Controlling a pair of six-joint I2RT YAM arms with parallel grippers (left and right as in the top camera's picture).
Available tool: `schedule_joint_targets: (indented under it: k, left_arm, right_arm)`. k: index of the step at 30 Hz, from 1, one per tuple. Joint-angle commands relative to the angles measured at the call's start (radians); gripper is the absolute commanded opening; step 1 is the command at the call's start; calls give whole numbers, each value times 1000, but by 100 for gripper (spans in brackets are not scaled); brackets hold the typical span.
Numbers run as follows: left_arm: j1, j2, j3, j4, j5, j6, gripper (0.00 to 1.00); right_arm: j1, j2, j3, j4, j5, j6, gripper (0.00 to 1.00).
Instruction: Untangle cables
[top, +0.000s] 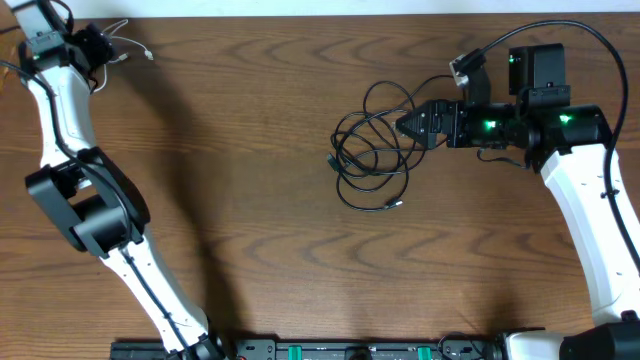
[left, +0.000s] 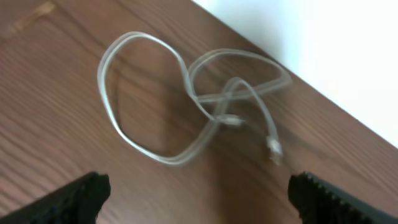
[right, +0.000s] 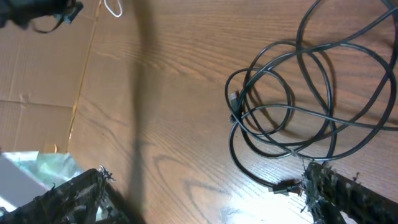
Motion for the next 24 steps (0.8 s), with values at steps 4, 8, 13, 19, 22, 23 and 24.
schedule_joint_targets:
  k: [4, 8, 13, 19, 22, 23, 24]
  left_arm:
    - [-42, -52, 10, -253, 257, 16, 96]
    - [-79, -53, 10, -449, 564, 14, 96]
    - [-177, -90, 10, -629, 595, 64, 96]
    - [-367, -220, 10, -731, 484, 92, 96]
    - [-473, -273, 10, -727, 334, 84, 97]
    - [-506, -282, 10, -727, 278, 84, 97]
    - [-537, -287, 10, -730, 226, 83, 97]
  right_arm:
    - [8, -14, 5, -1, 26, 7, 99]
    - [-20, -14, 5, 2, 151, 82, 99]
    - [-116, -14, 5, -24, 258, 107, 99]
    - [-242, -14, 5, -32, 386, 105, 99]
    - [-292, -11, 5, -8, 387, 100, 99]
    - [-300, -8, 5, 3, 385, 85, 99]
    - [-304, -2, 5, 11, 385, 68, 99]
